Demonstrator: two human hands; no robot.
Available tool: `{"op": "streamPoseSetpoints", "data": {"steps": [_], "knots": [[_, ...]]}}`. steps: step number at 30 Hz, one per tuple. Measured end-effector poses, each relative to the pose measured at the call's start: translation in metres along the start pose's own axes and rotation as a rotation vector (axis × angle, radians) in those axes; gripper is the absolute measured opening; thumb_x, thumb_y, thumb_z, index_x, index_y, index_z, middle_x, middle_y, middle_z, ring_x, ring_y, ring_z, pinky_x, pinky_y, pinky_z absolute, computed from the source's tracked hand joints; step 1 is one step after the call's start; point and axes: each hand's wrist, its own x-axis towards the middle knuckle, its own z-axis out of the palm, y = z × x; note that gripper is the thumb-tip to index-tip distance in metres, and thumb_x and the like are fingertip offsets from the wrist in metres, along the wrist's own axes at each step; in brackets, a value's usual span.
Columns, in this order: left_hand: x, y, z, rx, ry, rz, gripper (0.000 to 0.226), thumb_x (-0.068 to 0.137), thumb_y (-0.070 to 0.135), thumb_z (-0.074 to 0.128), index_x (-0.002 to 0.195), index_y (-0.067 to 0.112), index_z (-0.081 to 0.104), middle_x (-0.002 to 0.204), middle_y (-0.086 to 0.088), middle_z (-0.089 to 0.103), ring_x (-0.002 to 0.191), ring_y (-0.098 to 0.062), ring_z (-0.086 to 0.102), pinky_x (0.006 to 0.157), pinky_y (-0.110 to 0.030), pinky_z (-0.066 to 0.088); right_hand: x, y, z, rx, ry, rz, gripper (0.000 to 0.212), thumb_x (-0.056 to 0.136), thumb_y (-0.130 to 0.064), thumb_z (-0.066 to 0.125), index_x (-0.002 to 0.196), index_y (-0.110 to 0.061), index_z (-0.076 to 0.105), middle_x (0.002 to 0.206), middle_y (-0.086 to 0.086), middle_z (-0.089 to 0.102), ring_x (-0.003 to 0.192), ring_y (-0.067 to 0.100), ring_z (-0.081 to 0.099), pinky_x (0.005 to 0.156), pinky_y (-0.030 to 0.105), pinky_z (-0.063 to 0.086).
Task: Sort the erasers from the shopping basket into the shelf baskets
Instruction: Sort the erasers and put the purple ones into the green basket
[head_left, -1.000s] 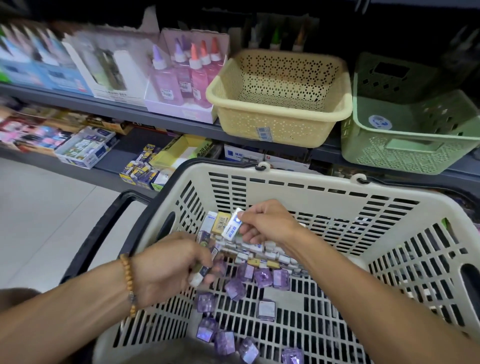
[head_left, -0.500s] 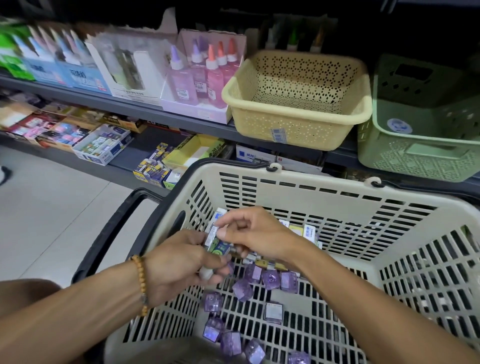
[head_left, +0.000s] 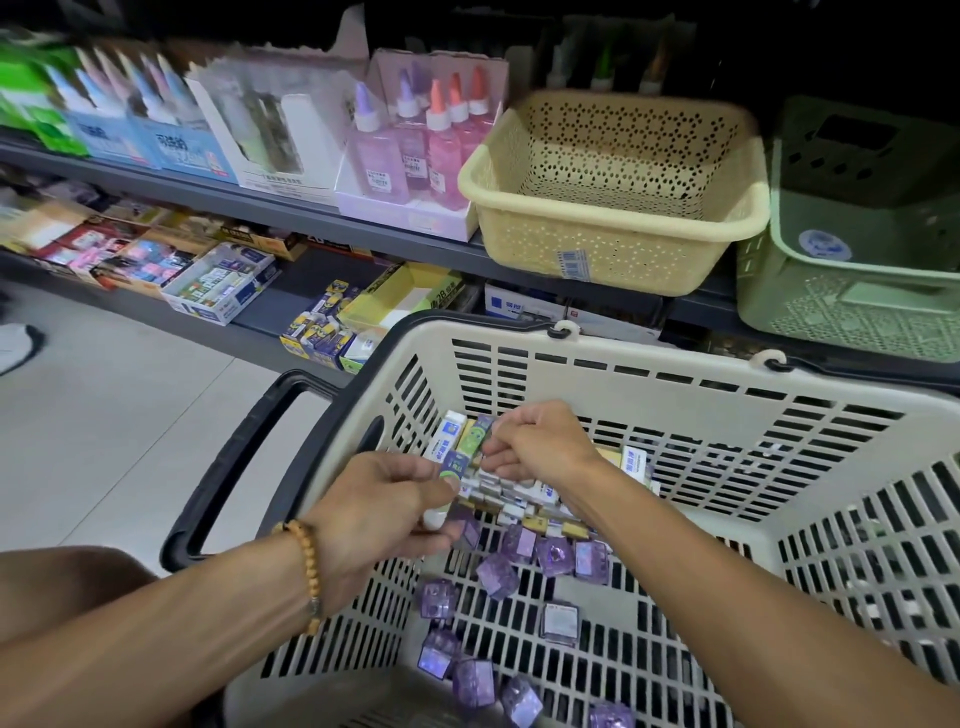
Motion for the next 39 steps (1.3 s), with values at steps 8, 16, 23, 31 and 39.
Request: {"op": "streamPoseSetpoints", "data": {"steps": [8, 16, 23, 31, 39], "knots": [[0.013, -0.002, 0.011, 0.122, -0.075, 0.033, 0.005, 0.088, 0.009, 0.068, 0.092, 0.007, 0.07, 0.083, -0.01, 0.071, 0.073, -0.021, 0.07, 0.061, -0.024, 0.053, -0.038, -0.007, -0.013, -0.111, -0.194, -0.152, 0.007, 0.091, -0.03, 0.068, 0.091, -0.023, 0.071, 0.067, -0.004, 0.069, 0.056, 0.006, 0.062, 0.054, 0.016, 0.049], [0.016, -0.005, 0.017, 0.201, -0.006, 0.184, 0.008, 0.092, 0.009, 0.061, 0.098, 0.013, 0.066, 0.093, -0.01, 0.069, 0.068, -0.014, 0.069, 0.061, -0.023, 0.056, -0.039, -0.003, -0.022, -0.016, -0.113, -0.057, 0.017, 0.096, -0.02, 0.062, 0.092, -0.005, 0.069, 0.069, 0.005, 0.066, 0.051, 0.012, 0.058, 0.048, 0.02, 0.048], [0.002, -0.007, 0.014, 0.257, 0.086, 0.245, 0.012, 0.096, 0.02, 0.057, 0.098, 0.032, 0.059, 0.094, 0.007, 0.065, 0.08, -0.017, 0.061, 0.085, -0.052, 0.054, -0.012, 0.0, -0.012, -0.046, 0.094, 0.012, 0.019, 0.098, -0.003, 0.051, 0.085, -0.006, 0.063, 0.077, 0.012, 0.07, 0.057, 0.016, 0.067, 0.053, 0.023, 0.054], [-0.002, -0.015, 0.021, 0.435, -0.034, 0.293, 0.013, 0.098, 0.024, 0.053, 0.107, 0.032, 0.054, 0.102, 0.007, 0.061, 0.088, -0.018, 0.065, 0.055, -0.008, 0.047, -0.04, 0.007, -0.044, -0.129, 0.078, -0.028, 0.015, 0.098, -0.013, 0.053, 0.093, -0.019, 0.066, 0.092, 0.004, 0.071, 0.068, 0.012, 0.072, 0.06, 0.022, 0.058], [0.024, -0.044, 0.048, 1.252, -0.209, 0.198, 0.058, 0.085, 0.051, 0.061, 0.133, 0.028, 0.038, 0.131, -0.006, 0.049, 0.105, -0.025, 0.058, 0.09, -0.036, 0.05, -0.111, 0.054, -0.12, -0.595, 0.193, 0.127, 0.018, 0.096, -0.014, 0.055, 0.092, -0.005, 0.07, 0.083, 0.0, 0.069, 0.073, 0.015, 0.063, 0.072, 0.032, 0.053]]}}
